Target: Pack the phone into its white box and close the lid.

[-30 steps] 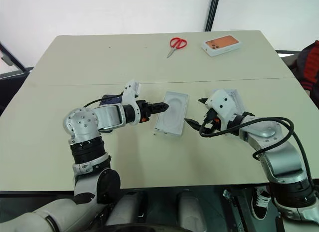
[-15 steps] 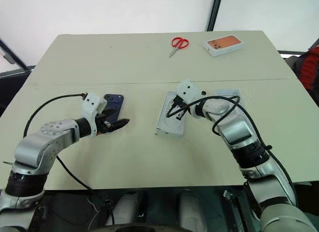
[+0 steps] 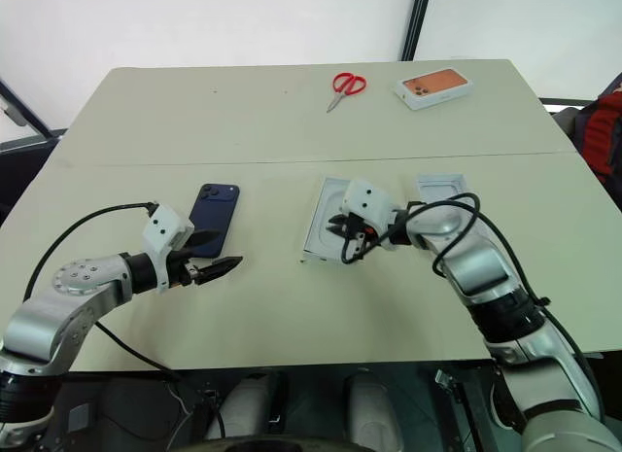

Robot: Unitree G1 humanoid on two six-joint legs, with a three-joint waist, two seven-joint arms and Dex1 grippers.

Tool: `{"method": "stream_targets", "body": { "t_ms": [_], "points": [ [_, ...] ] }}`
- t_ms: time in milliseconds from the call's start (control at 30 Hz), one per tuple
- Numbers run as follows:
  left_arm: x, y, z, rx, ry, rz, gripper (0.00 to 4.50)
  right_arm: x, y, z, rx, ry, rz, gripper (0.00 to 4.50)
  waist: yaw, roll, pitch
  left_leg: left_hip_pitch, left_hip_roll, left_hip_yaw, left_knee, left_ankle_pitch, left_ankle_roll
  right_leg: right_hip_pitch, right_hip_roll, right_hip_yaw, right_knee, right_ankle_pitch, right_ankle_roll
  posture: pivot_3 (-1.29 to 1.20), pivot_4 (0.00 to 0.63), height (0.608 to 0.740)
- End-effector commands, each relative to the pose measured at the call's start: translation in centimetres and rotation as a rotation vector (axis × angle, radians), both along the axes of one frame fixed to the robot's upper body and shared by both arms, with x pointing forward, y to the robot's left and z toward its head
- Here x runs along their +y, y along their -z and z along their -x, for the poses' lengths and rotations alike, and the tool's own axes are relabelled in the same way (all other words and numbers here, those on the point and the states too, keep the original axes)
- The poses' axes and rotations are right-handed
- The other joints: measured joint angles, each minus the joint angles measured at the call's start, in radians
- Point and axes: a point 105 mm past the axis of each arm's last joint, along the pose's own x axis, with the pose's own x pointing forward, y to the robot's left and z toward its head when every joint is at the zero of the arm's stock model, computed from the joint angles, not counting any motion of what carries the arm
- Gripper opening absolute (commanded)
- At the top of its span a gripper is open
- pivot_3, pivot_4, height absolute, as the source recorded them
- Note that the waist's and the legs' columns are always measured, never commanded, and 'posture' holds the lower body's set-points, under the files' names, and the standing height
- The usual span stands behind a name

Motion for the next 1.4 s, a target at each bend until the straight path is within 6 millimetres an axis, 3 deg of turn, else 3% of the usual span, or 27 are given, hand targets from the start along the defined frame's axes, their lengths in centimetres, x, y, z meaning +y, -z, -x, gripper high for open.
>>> {"method": "stream_targets", "body": {
  "t_ms": [33,267,367,467,667,933,1100,1200,1400],
  "points": [
    [-0.8,-1.0,0.4,-0.05,0.057,-0.002,3.86,0.5,0.2,2.4,-0.011,-0.082,0.017,2.26,0.0,0.0,0.0,0.0,0.0,0.0,0.0,0.0,0.0,0.0,0.0,0.0,0.0,0.0,0.0,0.0,0.15,0.74],
    [-1.7,-1.0,0.4,-0.055,0.102,-0.007,3.86,-0.3,2.5,2.7,-0.008,-0.049,0.1,2.26,-0.002,0.0,0.0,0.001,0.0,0.0,0.0,0.0,0.0,0.0,0.001,0.0,0.001,0.0,0.0,0.0,0.15,0.74],
    [-1.8,-1.0,0.2,-0.057,0.101,-0.005,3.86,-0.5,3.1,2.8,-0.029,-0.067,0.141,1.38,-0.002,0.0,0.0,0.0,0.0,0.0,0.0,0.0,0.0,0.0,0.001,0.0,0.0,0.0,0.0,0.0,0.15,0.74],
    [-1.7,-1.1,0.1,-0.058,0.098,-0.005,3.86,-0.5,3.2,2.8,-0.063,-0.09,0.168,0.02,-0.002,0.0,0.0,0.001,0.0,0.0,0.0,0.0,0.0,0.0,0.001,0.0,0.0,0.0,0.0,0.0,0.15,0.74],
    [-1.1,-1.1,0.0,-0.058,0.073,-0.007,3.86,-0.1,3.0,3.1,-0.121,-0.18,0.192,0.02,-0.002,0.0,0.0,0.001,0.0,0.0,0.0,0.0,0.0,0.0,0.001,0.0,0.0,0.0,0.0,0.0,0.15,0.74],
    [0.7,-1.6,-0.3,-0.069,0.003,-0.002,3.86,1.3,2.6,5.7,-0.087,-0.391,0.174,0.02,-0.002,0.0,0.0,0.001,0.001,0.0,0.0,0.0,0.0,0.0,0.001,0.0,0.0,0.0,0.0,0.0,0.15,0.74],
    [1.6,-1.9,0.0,-0.075,-0.033,0.008,3.86,2.0,2.5,5.3,-0.071,-0.367,0.15,0.02,-0.003,0.0,0.0,0.001,0.001,0.0,0.0,0.0,0.0,0.0,0.001,0.0,0.001,0.0,0.0,0.0,0.15,0.74],
    [2.0,-1.8,0.2,-0.075,-0.051,0.004,3.86,2.3,2.4,5.5,-0.025,-0.359,0.123,0.98,-0.002,0.0,0.0,0.001,0.001,0.0,0.0,0.0,0.0,0.0,0.001,0.0,0.0,0.0,0.0,0.0,0.15,0.74],
    [3.5,-2.1,0.0,-0.07,-0.129,0.03,3.86,3.4,-0.7,3.9,-0.092,-0.284,-0.022,3.95,-0.002,0.0,0.0,0.001,0.001,0.0,0.001,0.0,0.0,0.0,0.001,0.0,0.001,0.0,0.0,0.0,0.15,0.74]
  ]
}}
